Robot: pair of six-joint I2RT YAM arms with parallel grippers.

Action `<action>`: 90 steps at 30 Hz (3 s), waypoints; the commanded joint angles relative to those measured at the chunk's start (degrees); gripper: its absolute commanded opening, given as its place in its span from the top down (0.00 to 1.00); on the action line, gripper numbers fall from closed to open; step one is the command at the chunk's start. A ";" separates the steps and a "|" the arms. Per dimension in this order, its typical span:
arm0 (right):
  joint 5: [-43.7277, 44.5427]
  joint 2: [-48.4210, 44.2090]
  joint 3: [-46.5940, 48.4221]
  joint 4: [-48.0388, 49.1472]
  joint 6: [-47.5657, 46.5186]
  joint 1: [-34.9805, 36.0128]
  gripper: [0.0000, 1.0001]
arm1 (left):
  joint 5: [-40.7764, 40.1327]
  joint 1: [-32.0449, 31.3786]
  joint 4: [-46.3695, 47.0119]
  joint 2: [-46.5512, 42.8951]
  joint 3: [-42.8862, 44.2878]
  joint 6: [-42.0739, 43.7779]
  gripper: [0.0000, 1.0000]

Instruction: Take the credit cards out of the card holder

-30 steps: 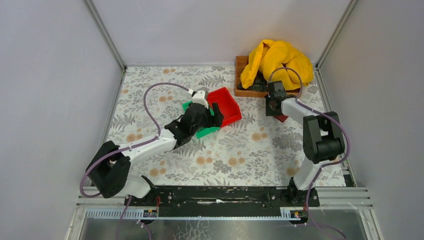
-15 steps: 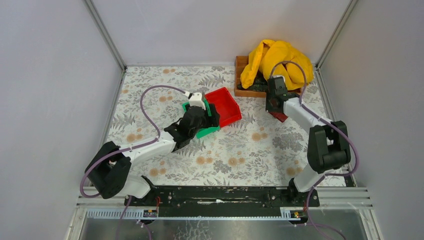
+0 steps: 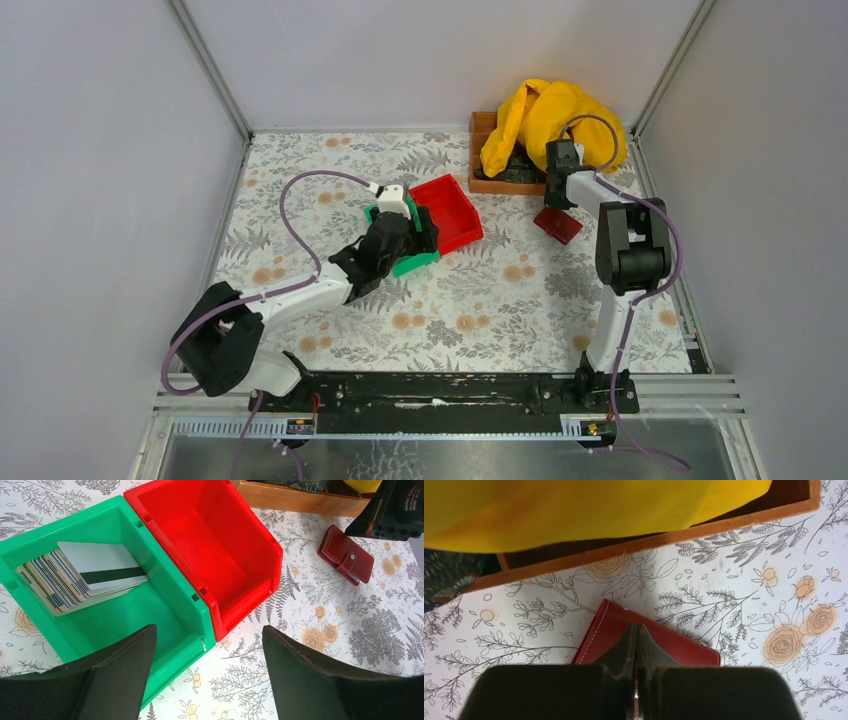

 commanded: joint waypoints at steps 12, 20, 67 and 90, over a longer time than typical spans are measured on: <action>-0.87 2.57 2.32 -3.77 -1.19 -0.02 0.93 | -0.07 -0.19 3.76 -1.60 -0.59 0.64 0.16; -10.10 -6.36 -6.68 -5.44 -1.92 1.20 0.81 | 1.08 -0.28 3.26 1.36 -0.16 -0.90 0.17; -9.52 -30.18 -32.29 9.15 11.42 6.58 0.64 | 3.56 -5.19 6.68 -0.64 -2.21 3.79 0.00; -23.26 -34.10 -42.67 15.14 12.34 15.82 0.78 | 9.18 -6.17 7.28 1.54 -1.58 4.42 0.00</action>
